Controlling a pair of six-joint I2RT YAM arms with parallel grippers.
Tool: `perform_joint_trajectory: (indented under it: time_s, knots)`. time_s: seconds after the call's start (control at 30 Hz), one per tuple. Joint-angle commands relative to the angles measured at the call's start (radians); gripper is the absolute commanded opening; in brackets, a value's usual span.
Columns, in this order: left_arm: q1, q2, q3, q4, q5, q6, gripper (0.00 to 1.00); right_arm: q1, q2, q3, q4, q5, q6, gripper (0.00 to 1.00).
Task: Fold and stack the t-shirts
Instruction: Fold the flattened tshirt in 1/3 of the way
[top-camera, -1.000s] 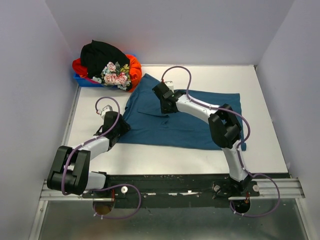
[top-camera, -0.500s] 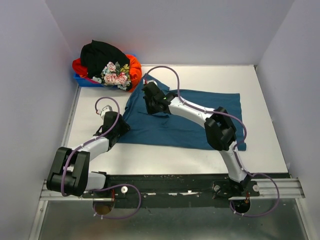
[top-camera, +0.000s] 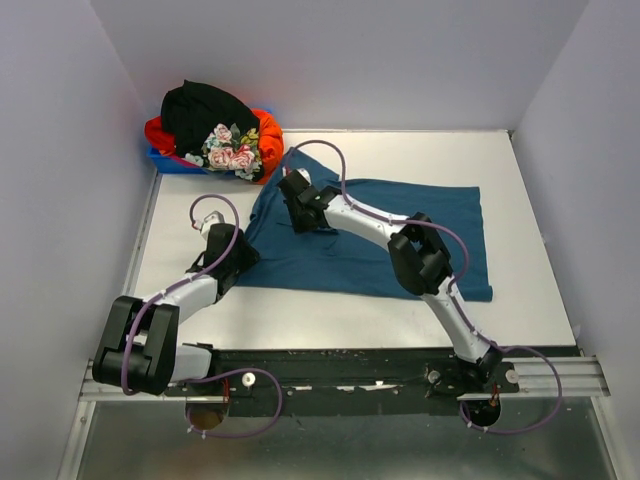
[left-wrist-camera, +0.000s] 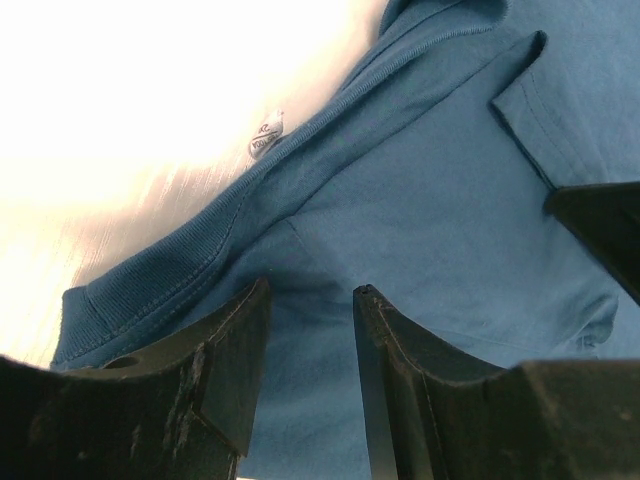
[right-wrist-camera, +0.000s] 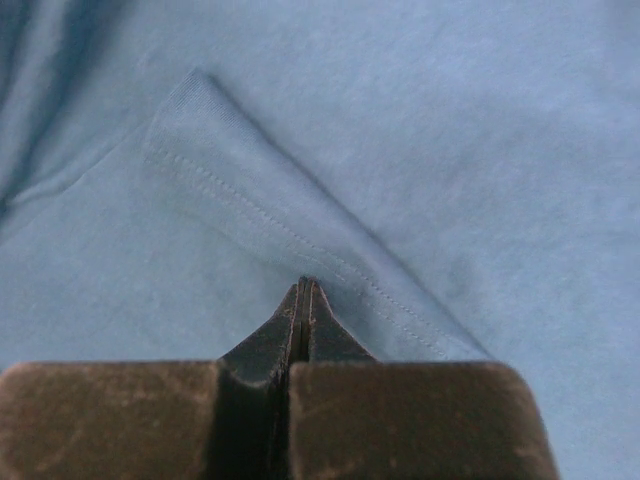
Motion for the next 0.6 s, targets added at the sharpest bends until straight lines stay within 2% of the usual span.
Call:
perform_joint_trajectory:
  time_s: [0.0, 0.2, 0.37, 0.47, 0.57]
  knots:
    - [-0.001, -0.019, -0.011, -0.007, -0.025, 0.008, 0.55, -0.005, 0.053, 0.107, -0.115, 0.221, 0.042, 0.01]
    - [-0.001, -0.013, -0.009, -0.006, -0.028, 0.006, 0.54, -0.046, 0.047, 0.158, -0.139, 0.275, 0.082, 0.01]
    - [-0.003, -0.019, -0.012, -0.003, -0.035, 0.019, 0.55, -0.072, -0.004, 0.161, -0.086, 0.174, 0.012, 0.01]
    - [-0.003, -0.048, -0.02, -0.001, -0.046, 0.025, 0.55, -0.074, -0.091, 0.076, -0.037, 0.131, -0.014, 0.01]
    - [-0.006, -0.104, -0.037, 0.0, -0.064, 0.037, 0.56, -0.072, -0.226, -0.111, 0.022, 0.112, 0.004, 0.01]
